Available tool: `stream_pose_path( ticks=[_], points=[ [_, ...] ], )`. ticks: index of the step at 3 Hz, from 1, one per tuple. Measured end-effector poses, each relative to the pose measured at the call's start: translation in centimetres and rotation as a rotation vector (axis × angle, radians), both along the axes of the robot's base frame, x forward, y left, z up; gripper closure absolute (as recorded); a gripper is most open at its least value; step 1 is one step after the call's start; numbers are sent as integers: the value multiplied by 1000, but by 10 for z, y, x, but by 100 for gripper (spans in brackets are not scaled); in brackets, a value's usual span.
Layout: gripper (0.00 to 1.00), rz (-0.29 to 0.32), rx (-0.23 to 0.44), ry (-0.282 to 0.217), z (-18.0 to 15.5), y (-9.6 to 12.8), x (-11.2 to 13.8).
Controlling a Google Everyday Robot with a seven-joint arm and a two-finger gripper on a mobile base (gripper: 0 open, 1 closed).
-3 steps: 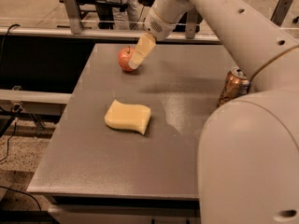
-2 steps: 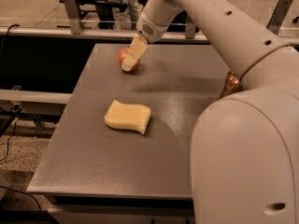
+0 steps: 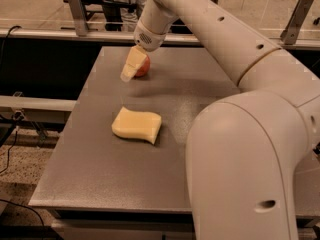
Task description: Pick apple
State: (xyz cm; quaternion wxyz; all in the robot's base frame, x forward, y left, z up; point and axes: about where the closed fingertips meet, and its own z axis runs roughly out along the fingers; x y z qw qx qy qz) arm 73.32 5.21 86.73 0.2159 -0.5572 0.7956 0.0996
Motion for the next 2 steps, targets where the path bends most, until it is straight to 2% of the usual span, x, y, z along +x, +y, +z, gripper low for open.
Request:
stream_pose_path(
  ticks=[1, 2],
  points=[
    [16, -3, -1, 10, -6, -2, 6],
    [47, -3, -1, 12, -7, -6, 13]
  ],
)
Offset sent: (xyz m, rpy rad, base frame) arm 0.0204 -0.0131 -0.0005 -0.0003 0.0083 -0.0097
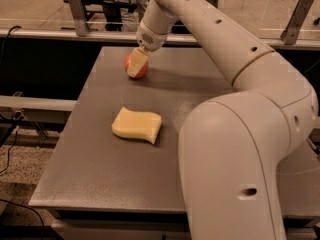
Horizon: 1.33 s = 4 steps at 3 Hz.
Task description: Pick apple
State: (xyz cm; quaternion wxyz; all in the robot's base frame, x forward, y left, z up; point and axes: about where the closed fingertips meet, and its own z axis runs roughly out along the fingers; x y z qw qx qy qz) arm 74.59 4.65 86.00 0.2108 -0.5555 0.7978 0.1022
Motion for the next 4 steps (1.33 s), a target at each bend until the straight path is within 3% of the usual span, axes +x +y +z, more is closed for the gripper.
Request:
stream_pose_path(
  ticks=[1, 2, 3, 4],
  points=[
    [72, 8, 5, -15, 7, -5, 0],
    [94, 48, 19, -58, 37, -11, -10],
    [100, 125, 46, -115, 82, -15, -30],
    [100, 188, 72, -144, 108, -11, -44]
  ],
)
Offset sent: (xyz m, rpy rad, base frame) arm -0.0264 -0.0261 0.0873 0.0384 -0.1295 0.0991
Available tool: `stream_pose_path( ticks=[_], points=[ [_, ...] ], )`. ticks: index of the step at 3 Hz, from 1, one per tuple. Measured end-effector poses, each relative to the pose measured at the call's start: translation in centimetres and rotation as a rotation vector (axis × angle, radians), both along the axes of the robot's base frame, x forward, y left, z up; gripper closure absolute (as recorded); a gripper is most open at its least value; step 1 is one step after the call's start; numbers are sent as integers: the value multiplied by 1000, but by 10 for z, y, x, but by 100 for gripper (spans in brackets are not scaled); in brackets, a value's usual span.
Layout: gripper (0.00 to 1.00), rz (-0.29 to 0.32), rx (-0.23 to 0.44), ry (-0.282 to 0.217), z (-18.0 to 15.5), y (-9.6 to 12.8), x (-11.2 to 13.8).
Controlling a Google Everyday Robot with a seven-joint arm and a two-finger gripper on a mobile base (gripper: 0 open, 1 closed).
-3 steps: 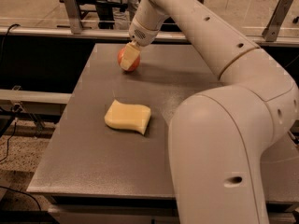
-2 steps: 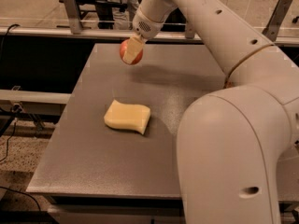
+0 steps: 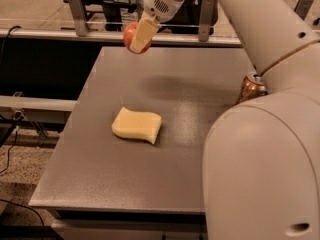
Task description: Pick apple
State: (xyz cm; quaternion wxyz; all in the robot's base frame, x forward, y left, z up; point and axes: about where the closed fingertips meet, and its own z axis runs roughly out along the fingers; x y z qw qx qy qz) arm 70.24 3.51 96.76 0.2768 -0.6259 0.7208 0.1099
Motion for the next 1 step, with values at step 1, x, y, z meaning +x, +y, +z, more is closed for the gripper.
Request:
stream_pose_path(
  ticks=[1],
  points=[
    [100, 5, 1, -2, 1, 1, -1]
  ],
)
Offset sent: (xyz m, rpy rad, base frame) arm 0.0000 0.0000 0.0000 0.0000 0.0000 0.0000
